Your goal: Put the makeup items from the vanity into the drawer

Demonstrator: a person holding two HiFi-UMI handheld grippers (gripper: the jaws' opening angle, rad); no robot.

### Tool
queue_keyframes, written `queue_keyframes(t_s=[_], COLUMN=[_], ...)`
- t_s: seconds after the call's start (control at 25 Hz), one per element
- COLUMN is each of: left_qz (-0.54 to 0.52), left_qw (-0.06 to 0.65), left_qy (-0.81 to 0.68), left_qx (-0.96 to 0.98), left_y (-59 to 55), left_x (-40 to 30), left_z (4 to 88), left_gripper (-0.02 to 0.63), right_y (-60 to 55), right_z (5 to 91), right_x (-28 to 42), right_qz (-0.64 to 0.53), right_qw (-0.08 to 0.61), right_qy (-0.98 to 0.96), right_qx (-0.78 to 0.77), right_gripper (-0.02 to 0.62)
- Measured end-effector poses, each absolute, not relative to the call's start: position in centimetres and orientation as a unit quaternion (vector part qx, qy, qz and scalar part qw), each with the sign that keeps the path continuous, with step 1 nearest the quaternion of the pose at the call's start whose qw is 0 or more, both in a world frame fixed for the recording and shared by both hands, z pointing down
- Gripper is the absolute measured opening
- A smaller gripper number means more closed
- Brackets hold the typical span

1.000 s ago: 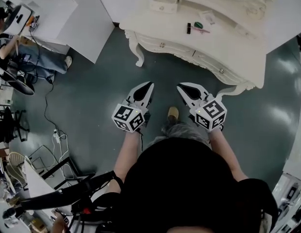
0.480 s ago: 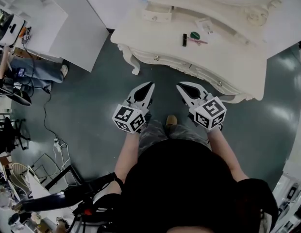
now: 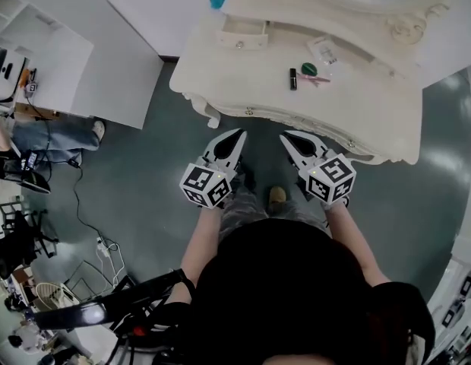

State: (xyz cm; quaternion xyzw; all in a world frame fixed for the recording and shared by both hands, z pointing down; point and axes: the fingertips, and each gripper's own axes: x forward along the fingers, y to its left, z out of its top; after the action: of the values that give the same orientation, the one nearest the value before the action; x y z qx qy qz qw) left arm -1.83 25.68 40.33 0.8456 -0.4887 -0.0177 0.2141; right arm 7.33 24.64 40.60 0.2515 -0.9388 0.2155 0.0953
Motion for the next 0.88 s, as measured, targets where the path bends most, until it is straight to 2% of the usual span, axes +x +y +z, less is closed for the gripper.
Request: queue_keyframes(t_s=[0.48,0.88], left_qz=[-0.004,0.004], left_qw=[0.214,0.233], left_qy=[-0.434,-0.369], left_qx=[0.875,0.9], left_y=[15.4,10.7], left_x=[-9.1,-9.7], left_z=[38.9,40.2], left_gripper=[0.017,0.017], right_y=[16.0,13.0], right_z=[39.6,42.2], right_x=[-0.1,-0.3], right_qz=[0.223,0.247], right_qw=[0.086,0.108], right_qy=[-0.921,-0.887], right_qx=[0.309,0.374], right_gripper=[0.021,0.021])
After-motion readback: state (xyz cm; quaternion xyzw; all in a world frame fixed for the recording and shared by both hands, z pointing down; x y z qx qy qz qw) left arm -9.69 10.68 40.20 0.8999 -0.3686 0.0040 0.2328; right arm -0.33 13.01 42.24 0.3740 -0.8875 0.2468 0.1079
